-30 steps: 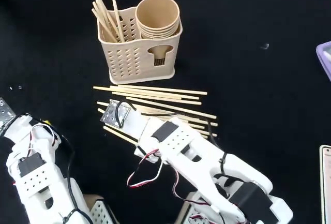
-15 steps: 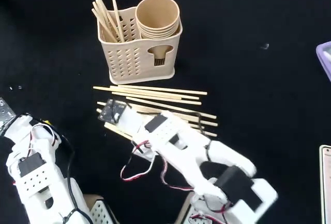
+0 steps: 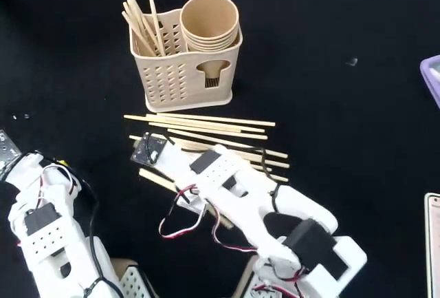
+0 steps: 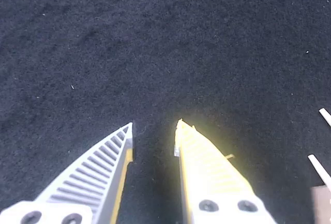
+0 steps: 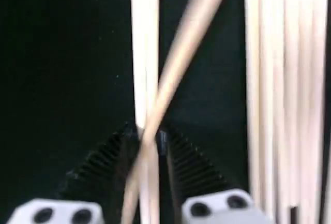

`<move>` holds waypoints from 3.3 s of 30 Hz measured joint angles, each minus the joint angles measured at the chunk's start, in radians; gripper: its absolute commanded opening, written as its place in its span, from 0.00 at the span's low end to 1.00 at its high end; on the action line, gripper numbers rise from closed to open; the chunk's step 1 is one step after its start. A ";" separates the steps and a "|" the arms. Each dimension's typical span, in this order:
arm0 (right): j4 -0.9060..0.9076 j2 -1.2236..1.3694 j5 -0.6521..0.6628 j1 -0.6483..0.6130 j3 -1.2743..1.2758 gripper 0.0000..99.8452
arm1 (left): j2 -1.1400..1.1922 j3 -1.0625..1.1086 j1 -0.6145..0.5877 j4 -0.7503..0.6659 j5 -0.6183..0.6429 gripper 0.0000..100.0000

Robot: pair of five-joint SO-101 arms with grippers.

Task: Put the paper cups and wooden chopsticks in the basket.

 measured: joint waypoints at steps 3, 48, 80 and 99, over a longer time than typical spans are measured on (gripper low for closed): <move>0.048 -0.084 0.002 -0.003 -0.002 0.01 | 0.000 0.000 0.000 0.000 0.000 0.14; 0.029 -0.781 -0.038 -0.006 -0.003 0.01 | 0.000 0.000 0.000 0.000 0.000 0.14; 0.123 -0.221 0.008 0.173 0.133 0.05 | 0.000 0.000 0.000 0.000 0.000 0.14; 0.049 -0.218 -0.044 0.146 0.049 0.14 | 0.000 0.000 0.000 0.000 0.000 0.14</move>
